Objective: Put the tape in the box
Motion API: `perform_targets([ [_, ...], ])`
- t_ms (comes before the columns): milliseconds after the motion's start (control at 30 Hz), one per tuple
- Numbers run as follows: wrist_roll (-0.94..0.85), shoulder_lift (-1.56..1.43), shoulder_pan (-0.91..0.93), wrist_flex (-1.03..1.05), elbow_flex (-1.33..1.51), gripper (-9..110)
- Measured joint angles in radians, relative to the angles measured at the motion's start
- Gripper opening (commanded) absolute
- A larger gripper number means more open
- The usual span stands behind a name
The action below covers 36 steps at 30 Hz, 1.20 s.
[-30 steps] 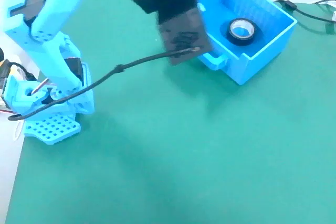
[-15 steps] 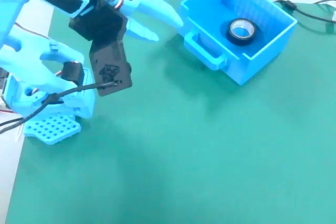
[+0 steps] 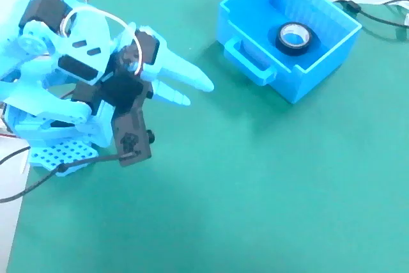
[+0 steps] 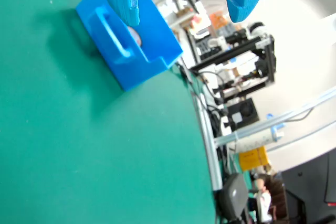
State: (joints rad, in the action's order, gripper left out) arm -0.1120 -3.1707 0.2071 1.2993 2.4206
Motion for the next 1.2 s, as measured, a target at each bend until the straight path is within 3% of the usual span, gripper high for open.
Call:
perform_targets([
  [500, 0.000, -0.135, -0.012, -0.110, 0.351, 23],
  [733, 0.000, -0.137, -0.015, -0.207, 0.503, 11],
  [1200, 0.021, -0.137, -0.018, -0.272, 0.604, 3],
])
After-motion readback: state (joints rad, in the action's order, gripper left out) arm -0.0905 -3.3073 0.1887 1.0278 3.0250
